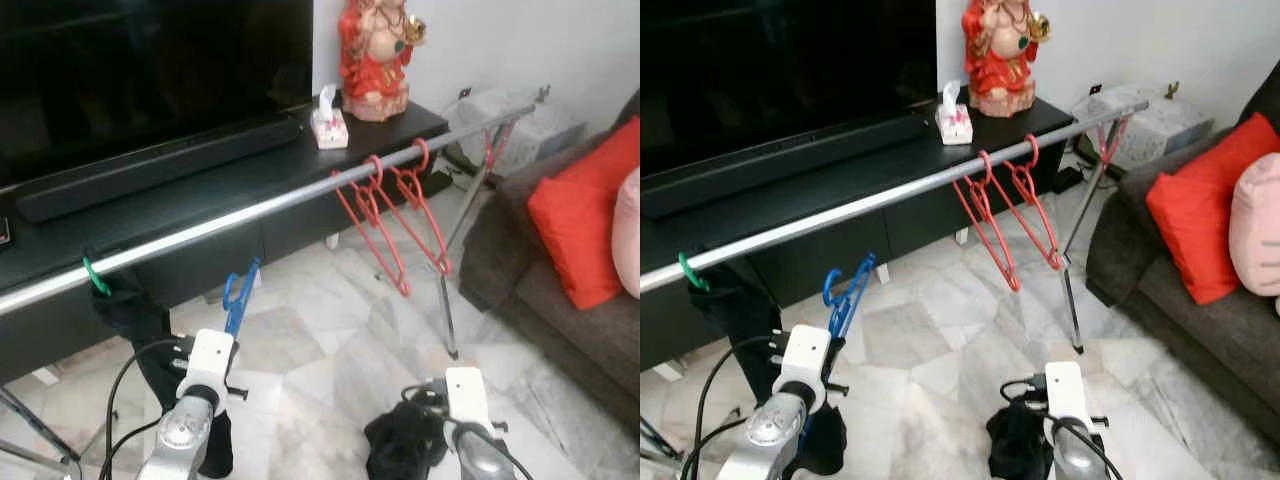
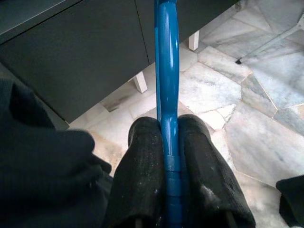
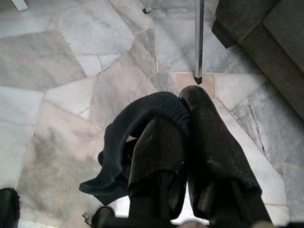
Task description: Hang hanger
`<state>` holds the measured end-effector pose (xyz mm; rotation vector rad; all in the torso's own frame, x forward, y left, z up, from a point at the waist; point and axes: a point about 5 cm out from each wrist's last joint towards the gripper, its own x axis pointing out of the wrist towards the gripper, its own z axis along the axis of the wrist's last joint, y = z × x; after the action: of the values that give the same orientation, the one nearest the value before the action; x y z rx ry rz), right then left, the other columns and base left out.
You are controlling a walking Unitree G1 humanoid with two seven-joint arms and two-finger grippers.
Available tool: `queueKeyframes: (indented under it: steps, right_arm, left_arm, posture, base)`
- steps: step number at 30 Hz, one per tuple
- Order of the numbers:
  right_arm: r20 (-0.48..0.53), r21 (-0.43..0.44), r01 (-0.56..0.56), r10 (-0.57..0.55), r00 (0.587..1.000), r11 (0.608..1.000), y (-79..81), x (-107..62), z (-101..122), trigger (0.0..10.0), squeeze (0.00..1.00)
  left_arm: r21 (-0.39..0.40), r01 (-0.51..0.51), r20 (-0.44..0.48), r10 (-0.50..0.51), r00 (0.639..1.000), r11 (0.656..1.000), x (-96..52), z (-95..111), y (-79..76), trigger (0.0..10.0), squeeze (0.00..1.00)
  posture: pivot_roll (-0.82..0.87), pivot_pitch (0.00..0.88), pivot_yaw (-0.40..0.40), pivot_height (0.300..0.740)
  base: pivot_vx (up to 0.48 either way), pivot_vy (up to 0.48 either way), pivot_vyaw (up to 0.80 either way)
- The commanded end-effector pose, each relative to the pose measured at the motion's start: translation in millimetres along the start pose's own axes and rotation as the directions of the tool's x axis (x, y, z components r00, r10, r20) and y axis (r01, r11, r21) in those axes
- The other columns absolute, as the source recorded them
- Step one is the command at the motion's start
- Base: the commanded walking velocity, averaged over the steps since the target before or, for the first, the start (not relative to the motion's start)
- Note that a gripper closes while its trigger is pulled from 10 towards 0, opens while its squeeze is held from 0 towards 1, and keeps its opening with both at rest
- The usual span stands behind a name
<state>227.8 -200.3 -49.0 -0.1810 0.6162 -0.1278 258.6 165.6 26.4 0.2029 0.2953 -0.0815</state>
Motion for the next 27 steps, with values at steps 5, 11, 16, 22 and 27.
queueKeyframes:
  steps: [5, 11, 16, 22, 27]
  right_arm:
    - [-0.011, 0.012, 0.018, -0.018, 1.000, 1.000, -5.8, -1.2, -4.0, 10.0, 0.00]
    - [-0.012, 0.013, 0.018, -0.018, 1.000, 1.000, -6.1, -1.6, -4.6, 10.0, 0.00]
    - [-0.009, 0.015, 0.018, -0.018, 1.000, 1.000, -6.4, -1.5, -4.2, 10.0, 0.00]
    - [-0.001, 0.022, 0.015, -0.015, 1.000, 1.000, -4.4, -0.9, -2.3, 10.0, 0.00]
    - [0.000, 0.010, 0.012, -0.012, 1.000, 1.000, -3.9, -0.3, -1.0, 10.0, 0.00]
  left_arm:
    - [0.003, 0.002, 0.006, -0.003, 1.000, 1.000, 1.6, 4.3, -0.9, 10.0, 0.00]
    - [0.006, -0.004, 0.005, 0.004, 1.000, 1.000, 0.6, 4.2, 2.8, 10.0, 0.00]
    - [0.002, -0.003, 0.006, 0.003, 1.000, 1.000, 1.7, 5.3, 0.8, 10.0, 0.00]
    - [0.002, 0.001, 0.007, -0.001, 1.000, 1.000, 2.1, 6.3, 0.2, 10.0, 0.00]
    - [0.002, -0.002, 0.007, 0.002, 1.000, 1.000, 2.4, 6.8, 1.2, 10.0, 0.00]
  posture:
    - [-0.09, 0.000, -0.025, 0.740]
    - [-0.09, 0.002, -0.024, 0.740]
    - [-0.10, 0.003, -0.024, 0.740]
    - [-0.10, 0.007, -0.022, 0.740]
    - [-0.09, 0.014, -0.021, 0.740]
  base:
    - [-0.283, 0.000, 0.00]
    - [-0.284, 0.000, 0.00]
    - [-0.283, 0.000, 0.00]
    - [-0.286, 0.000, 0.00]
    - [-0.285, 0.000, 0.00]
